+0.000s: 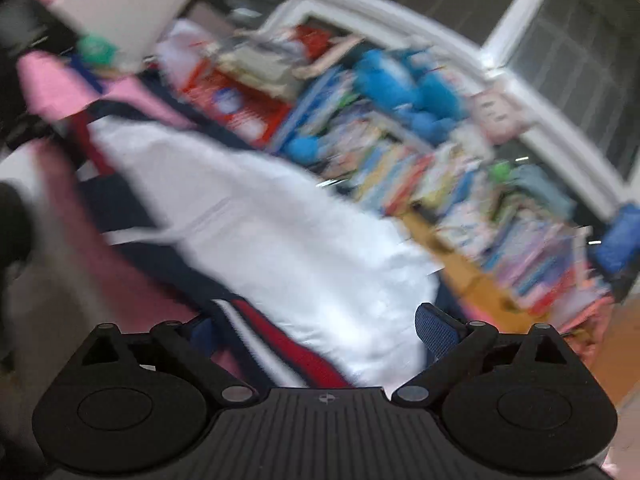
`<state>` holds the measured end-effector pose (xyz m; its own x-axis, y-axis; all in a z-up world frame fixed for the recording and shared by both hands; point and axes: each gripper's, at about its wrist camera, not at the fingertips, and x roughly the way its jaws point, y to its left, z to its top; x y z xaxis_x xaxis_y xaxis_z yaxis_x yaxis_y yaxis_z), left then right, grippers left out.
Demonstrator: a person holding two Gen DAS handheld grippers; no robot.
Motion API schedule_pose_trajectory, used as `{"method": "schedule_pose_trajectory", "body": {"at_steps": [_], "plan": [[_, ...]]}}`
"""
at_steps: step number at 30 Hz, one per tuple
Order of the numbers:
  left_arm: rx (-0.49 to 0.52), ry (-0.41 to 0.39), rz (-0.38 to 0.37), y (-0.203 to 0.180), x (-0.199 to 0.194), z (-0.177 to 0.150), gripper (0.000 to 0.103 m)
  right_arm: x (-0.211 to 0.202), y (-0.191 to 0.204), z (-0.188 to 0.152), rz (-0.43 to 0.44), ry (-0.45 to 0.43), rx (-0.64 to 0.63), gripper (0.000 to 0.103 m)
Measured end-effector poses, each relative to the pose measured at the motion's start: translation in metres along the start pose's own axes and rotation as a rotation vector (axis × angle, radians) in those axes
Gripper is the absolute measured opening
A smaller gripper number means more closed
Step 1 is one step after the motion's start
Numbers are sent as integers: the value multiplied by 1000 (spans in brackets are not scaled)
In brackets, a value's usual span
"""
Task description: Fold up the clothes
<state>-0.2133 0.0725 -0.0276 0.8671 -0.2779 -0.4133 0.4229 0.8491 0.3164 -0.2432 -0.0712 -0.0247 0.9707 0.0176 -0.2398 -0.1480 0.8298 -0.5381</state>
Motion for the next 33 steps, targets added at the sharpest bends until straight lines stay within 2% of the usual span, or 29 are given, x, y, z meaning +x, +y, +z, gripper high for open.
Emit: {"method": "schedule_pose_trajectory", "body": {"at_steps": [3,6,8,9,12,14,16,19,22,25,27,29,33], "plan": [[16,-28,17,-15,8,9,85,7,-24,16,-61,-24,98,97],[-35,-25,117,-11,18,15,85,12,-46,23,-74,-8,222,97],[-101,-6,186,-2,26,18,85,12,-52,17,-86,12,239,97],[-118,6,222,3,29,18,85,11,-54,12,-93,25,234,97],[-86,32,373,17,35,11,85,8,-48,-10,-145,67,155,97],[-104,51,459,34,36,7,84,11,-42,-30,-174,122,97,97],[-151,68,503,55,35,4,84,13,-41,-52,-180,179,62,96],[-180,48,497,80,26,18,84,9,-55,-48,-198,150,12,96],[-156,-41,506,86,-5,45,84,-4,-84,-12,-287,27,-57,96],[-93,-98,482,83,-35,53,88,-26,-111,5,-328,-54,-99,100],[-4,-92,483,72,-42,43,91,-41,-128,15,-347,-102,-125,102],[61,-60,472,60,-42,26,92,-50,-131,3,-316,-86,-163,102],[56,52,386,43,-24,-7,92,-54,-106,-42,-218,30,-243,102]]}}
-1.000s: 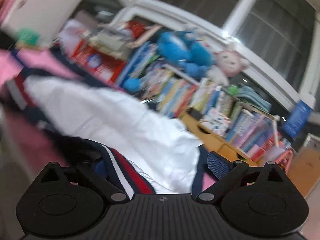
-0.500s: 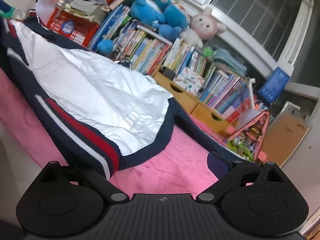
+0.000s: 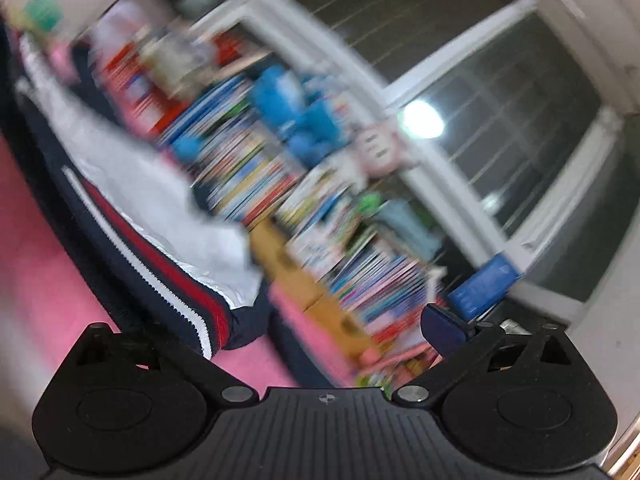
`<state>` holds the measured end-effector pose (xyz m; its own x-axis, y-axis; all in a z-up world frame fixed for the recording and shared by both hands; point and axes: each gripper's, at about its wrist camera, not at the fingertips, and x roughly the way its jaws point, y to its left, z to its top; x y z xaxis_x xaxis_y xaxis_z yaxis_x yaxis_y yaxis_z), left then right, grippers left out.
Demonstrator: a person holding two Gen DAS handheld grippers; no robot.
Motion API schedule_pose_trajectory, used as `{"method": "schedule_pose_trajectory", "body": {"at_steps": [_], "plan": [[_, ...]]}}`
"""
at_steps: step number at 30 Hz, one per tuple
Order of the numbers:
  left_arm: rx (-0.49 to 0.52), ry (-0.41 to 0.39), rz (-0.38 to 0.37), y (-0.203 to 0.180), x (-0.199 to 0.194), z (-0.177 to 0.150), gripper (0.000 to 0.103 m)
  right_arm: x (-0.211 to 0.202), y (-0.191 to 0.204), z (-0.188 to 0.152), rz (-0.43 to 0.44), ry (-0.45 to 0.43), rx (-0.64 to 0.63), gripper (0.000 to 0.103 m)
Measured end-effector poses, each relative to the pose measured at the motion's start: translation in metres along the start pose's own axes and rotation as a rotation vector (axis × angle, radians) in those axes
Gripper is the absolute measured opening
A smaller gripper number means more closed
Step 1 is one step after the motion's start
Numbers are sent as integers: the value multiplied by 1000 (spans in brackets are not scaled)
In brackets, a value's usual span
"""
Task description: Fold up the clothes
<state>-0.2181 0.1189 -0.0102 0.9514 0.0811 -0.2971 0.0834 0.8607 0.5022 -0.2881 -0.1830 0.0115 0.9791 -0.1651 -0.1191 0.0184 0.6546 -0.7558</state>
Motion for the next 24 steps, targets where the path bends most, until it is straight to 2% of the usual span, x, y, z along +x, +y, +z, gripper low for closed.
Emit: {"method": "schedule_pose_trajectory", "body": {"at_steps": [3,7,11,13,16,20,23,24], "plan": [[13,51,-24,-15,3,-13,91,3,26,-25,64,69,-2,102],[73,65,-87,-22,-1,-18,90,5,47,-42,137,121,93,102],[65,52,-267,1,-12,-23,90,0,52,-49,300,148,185,100],[22,51,-342,21,-19,-27,90,-7,47,-51,406,167,250,100],[-79,22,-461,56,-35,-29,89,-20,42,-49,520,185,362,100],[-197,-89,-590,94,-56,-22,92,-43,32,-35,670,99,474,100],[-315,-176,-636,110,-47,-2,101,-44,21,-13,697,-12,592,103],[-353,-182,-611,102,-37,9,101,-37,19,-4,672,-41,635,103]]}}
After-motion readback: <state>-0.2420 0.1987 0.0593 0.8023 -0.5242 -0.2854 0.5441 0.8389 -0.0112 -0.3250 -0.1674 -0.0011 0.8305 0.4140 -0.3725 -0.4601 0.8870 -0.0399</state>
